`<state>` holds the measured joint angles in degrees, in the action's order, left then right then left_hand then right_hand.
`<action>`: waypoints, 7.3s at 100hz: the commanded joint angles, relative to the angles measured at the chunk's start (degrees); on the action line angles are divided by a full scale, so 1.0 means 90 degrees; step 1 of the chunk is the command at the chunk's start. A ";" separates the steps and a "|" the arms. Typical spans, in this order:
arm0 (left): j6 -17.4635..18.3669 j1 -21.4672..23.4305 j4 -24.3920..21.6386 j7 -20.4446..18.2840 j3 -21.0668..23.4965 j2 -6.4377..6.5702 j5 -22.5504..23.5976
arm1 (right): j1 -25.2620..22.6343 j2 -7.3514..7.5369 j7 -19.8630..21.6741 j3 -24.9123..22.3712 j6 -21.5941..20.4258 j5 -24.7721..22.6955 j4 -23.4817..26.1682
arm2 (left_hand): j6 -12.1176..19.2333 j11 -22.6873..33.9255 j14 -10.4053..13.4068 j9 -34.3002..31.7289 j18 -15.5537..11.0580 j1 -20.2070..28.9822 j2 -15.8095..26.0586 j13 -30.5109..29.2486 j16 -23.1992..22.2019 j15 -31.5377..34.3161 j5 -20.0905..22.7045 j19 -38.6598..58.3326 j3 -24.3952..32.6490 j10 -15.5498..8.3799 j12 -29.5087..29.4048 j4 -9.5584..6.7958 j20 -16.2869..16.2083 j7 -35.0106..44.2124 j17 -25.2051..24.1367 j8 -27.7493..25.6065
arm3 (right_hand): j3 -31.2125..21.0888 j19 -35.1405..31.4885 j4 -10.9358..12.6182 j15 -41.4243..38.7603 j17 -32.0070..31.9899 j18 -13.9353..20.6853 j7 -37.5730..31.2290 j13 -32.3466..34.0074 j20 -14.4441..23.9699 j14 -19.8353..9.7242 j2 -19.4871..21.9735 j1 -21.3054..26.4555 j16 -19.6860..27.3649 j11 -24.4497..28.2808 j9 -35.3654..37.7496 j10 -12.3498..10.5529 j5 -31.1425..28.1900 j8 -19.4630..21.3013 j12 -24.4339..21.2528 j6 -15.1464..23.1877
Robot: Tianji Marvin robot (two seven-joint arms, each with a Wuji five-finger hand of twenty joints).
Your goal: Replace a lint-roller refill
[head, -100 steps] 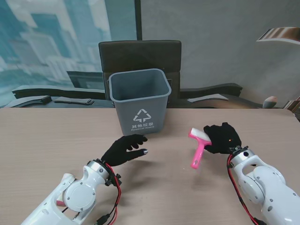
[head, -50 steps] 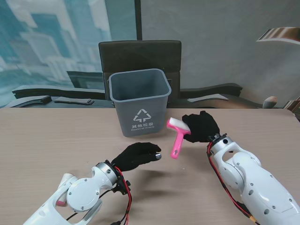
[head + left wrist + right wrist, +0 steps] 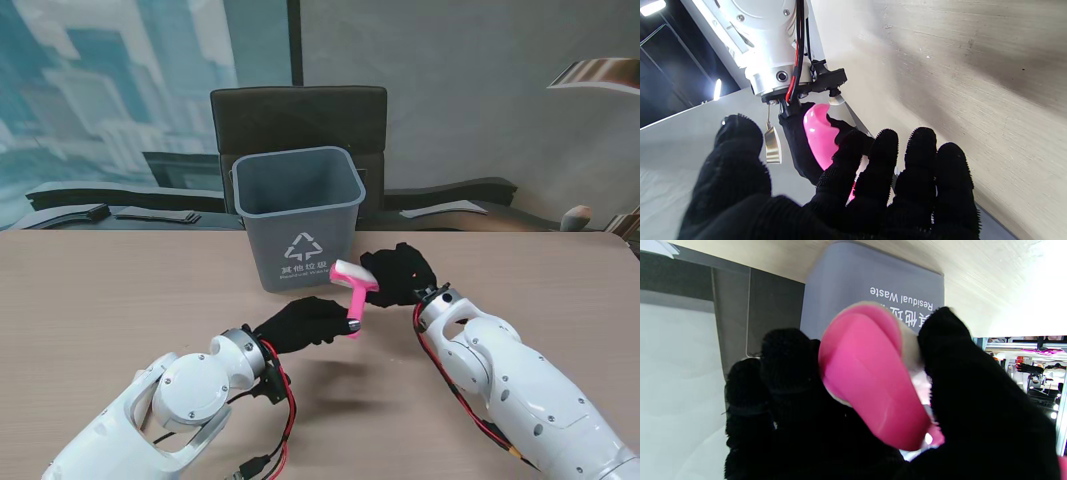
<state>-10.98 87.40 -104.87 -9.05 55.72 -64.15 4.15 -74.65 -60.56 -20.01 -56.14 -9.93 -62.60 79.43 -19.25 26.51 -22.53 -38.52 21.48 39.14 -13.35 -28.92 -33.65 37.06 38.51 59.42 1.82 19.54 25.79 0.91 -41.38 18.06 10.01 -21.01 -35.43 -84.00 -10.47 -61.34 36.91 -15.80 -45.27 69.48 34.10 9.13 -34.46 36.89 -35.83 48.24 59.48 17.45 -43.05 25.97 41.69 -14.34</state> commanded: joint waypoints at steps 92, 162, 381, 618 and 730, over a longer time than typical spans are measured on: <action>-0.1058 -0.0482 0.0151 -0.0275 -0.0063 -0.0022 0.0563 | -0.0271 -0.0157 -0.0348 0.0147 -0.0334 0.0039 0.0306 | 0.0227 0.0599 -0.0252 -0.0818 0.0173 0.1198 -0.0891 -0.0748 -0.0092 0.0816 0.0437 0.1052 0.3206 0.0090 -0.0006 -0.0953 0.0125 0.0900 0.0474 -0.0442 | -0.0771 -0.0170 0.0235 -0.0027 -0.0127 0.0098 -0.0977 -0.0115 -0.0051 -0.0710 0.1270 0.1596 0.0076 0.0683 0.0251 -0.0198 -0.0497 0.0130 0.0143 0.1174; 0.0946 -0.0116 0.0479 -0.0011 0.0313 0.0106 0.1713 | -0.1574 -0.0141 -0.0211 -0.0969 -0.0756 0.0069 0.1388 | 0.0648 0.1025 -0.0029 -0.1820 0.0054 0.3141 -0.0715 -0.1444 -0.0653 0.1987 0.0537 0.1820 0.3629 -0.0214 0.2440 -0.0636 0.0111 0.2620 0.0967 -0.0158 | 0.0206 0.0842 0.0856 0.2369 -0.1010 0.0169 0.1956 -0.1734 -0.0261 -0.0280 0.1330 -0.0309 0.0766 -0.0528 -0.1488 -0.0383 0.0046 0.1292 -0.1090 0.1107; 0.4040 0.0593 0.0791 0.1254 0.1180 0.0317 0.4770 | -0.2030 -0.0629 0.0597 -0.1053 -0.1498 0.3560 0.1643 | 0.0725 0.0012 0.0746 0.0025 -0.0290 0.0263 -0.1380 -0.0327 -0.0072 -0.0127 -0.0282 -0.0072 0.2990 -0.0541 0.0112 -0.0558 0.0389 0.0131 0.0211 0.0153 | -0.0621 0.0815 0.0360 0.1961 0.0065 -0.0271 -0.0086 0.0023 -0.0278 -0.0030 0.2130 0.1317 0.0578 -0.0189 0.0034 0.0156 -0.0354 -0.0428 -0.1119 0.0240; 0.2774 0.0132 0.1089 0.2747 0.0078 0.0030 0.4972 | -0.2093 -0.0838 0.0416 -0.0422 -0.1436 0.4601 0.1842 | 0.1243 0.1913 0.0524 -0.2383 -0.0197 0.1506 -0.1930 -0.2811 -0.1748 0.3862 -0.0458 0.3081 0.5166 -0.0476 0.3175 -0.2753 -0.0062 0.5135 0.2213 -0.1837 | -0.2612 0.0531 -0.0472 0.0292 0.1169 -0.0190 -0.0955 0.0625 -0.0073 -0.0501 0.0289 0.1824 -0.0380 0.0037 0.0644 0.0270 -0.0652 -0.0723 -0.0144 0.0341; 0.3094 0.0347 0.0801 0.2531 0.0223 0.0010 0.4548 | -0.1825 -0.0634 0.0571 -0.0578 -0.1557 0.3449 0.1511 | 0.1432 0.1974 0.0702 -0.2381 -0.0317 0.1290 -0.1790 -0.2879 -0.1879 0.3898 -0.0514 0.3152 0.5182 -0.0682 0.3227 -0.2884 -0.0034 0.5109 0.2258 -0.2045 | -0.2043 0.1381 0.0239 0.2749 -0.1195 0.0255 0.0870 -0.2304 0.0002 -0.0170 -0.0538 0.1234 0.0616 -0.0807 -0.2050 -0.0140 0.0177 0.0515 -0.1413 0.1155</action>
<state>15.72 90.09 -96.15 14.77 58.34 -63.22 45.19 -91.22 -65.82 -15.43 -61.85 -23.71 -31.36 92.78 -18.93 43.33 -16.31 -59.38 21.49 46.91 -32.97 -52.26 -49.46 69.20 37.22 85.19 42.65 14.43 52.40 -21.30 -41.47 64.27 30.01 -38.53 -48.63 -70.10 -12.04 -45.33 26.22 -21.02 -34.66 53.20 33.98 18.71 -45.87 45.74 -34.06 40.07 42.46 17.66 -40.75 28.80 29.86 -11.03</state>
